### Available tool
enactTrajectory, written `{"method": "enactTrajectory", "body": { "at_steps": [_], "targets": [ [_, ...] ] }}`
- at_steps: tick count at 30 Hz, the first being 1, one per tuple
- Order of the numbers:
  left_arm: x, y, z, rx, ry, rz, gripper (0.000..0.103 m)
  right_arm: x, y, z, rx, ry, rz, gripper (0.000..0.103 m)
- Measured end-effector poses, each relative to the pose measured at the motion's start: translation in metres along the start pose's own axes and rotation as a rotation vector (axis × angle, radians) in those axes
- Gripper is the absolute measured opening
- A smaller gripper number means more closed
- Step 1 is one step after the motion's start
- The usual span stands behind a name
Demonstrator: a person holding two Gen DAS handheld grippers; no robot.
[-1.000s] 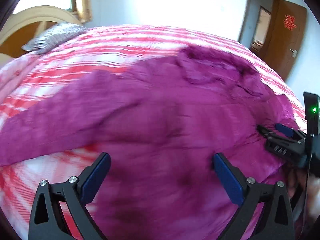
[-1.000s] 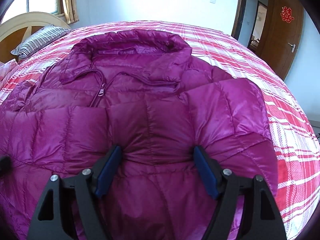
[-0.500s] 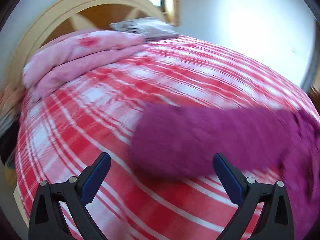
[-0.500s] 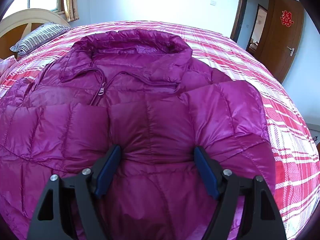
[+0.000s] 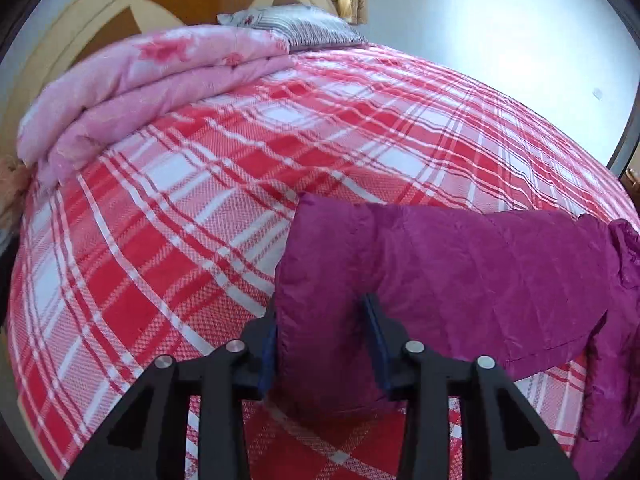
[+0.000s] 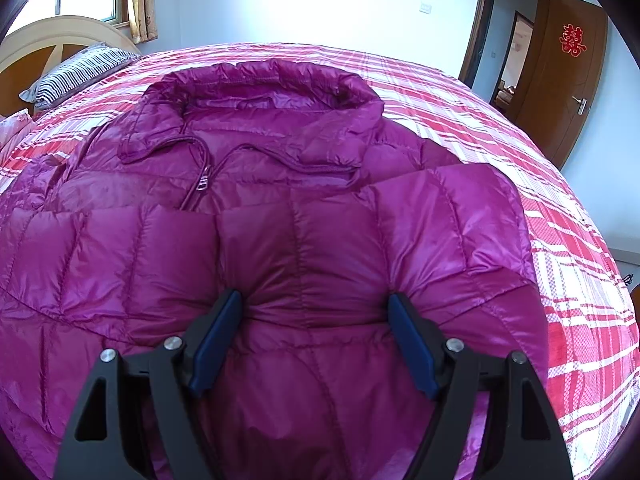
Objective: Fold large clothes
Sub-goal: 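Grasp the other sleeve cuff with the left gripper and lift it, then fold the held sleeve over the jacket front with the left gripper and release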
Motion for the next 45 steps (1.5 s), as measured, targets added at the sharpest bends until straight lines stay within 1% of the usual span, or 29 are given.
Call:
{"method": "enactTrajectory", "body": {
  "at_steps": [1, 2, 6, 9, 12, 15, 17, 22, 25, 28, 30, 32, 36, 38, 41, 45],
  "targets": [
    [0.003, 0.006, -0.002, 0.03, -0.023, -0.003, 0.023, 0.0, 0.0, 0.0, 0.0, 0.001, 0.0, 0.078],
    [0.005, 0.011, -0.004, 0.05, -0.038, -0.005, 0.02, 0.0, 0.0, 0.0, 0.001, 0.0, 0.0, 0.078],
    [0.002, 0.035, -0.018, 0.111, -0.028, 0.031, 0.015, 0.0, 0.0, 0.0, 0.003, -0.001, -0.001, 0.078],
    [0.003, 0.06, -0.034, 0.177, -0.032, 0.048, 0.014, 0.001, 0.001, 0.0, 0.003, -0.002, -0.001, 0.078],
    [0.008, 0.089, -0.047, 0.237, -0.036, 0.081, 0.013, 0.001, 0.0, 0.0, 0.004, -0.002, -0.001, 0.078],
    [0.015, 0.118, -0.058, 0.294, -0.037, 0.12, 0.013, 0.001, 0.0, 0.0, 0.003, -0.002, -0.001, 0.078],
    [0.024, 0.143, -0.063, 0.335, -0.04, 0.163, 0.012, 0.001, 0.001, 0.0, 0.004, -0.001, -0.001, 0.078],
    [0.057, 0.194, -0.067, 0.419, -0.094, 0.252, 0.012, 0.001, 0.001, 0.0, 0.004, -0.001, 0.0, 0.078],
    [0.085, 0.223, -0.066, 0.451, -0.135, 0.326, 0.012, 0.001, 0.001, 0.001, 0.004, 0.0, 0.0, 0.079],
    [0.113, 0.244, -0.061, 0.468, -0.178, 0.389, 0.012, 0.0, 0.001, 0.0, 0.004, 0.0, 0.0, 0.079],
    [0.142, 0.258, -0.053, 0.478, -0.226, 0.438, 0.012, 0.0, 0.001, 0.0, 0.005, -0.002, -0.003, 0.079],
    [0.167, 0.266, -0.042, 0.479, -0.274, 0.469, 0.012, 0.001, 0.001, 0.0, 0.007, -0.005, -0.006, 0.079],
    [0.222, 0.274, -0.01, 0.464, -0.362, 0.533, 0.012, 0.003, 0.001, -0.001, 0.009, -0.008, -0.007, 0.079],
    [0.247, 0.273, 0.008, 0.45, -0.398, 0.551, 0.012, 0.003, 0.001, -0.001, 0.01, -0.01, -0.008, 0.079],
    [0.281, 0.263, 0.031, 0.403, -0.436, 0.571, 0.012, 0.003, 0.002, 0.0, 0.012, -0.014, -0.012, 0.079],
    [0.313, 0.25, 0.059, 0.364, -0.48, 0.565, 0.012, 0.004, 0.001, -0.001, 0.014, -0.018, -0.017, 0.079]
  ]
}}
Point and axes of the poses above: each gripper's, at about its wrist camera, not at the fingertips, and y roughly against the way its jaws point, x to its right, z to its underside, the point moved 4 cm from there along -y, roughly the way its jaws point, and after that the axes turned 11 degrees about -z, right-handed, at the moved point
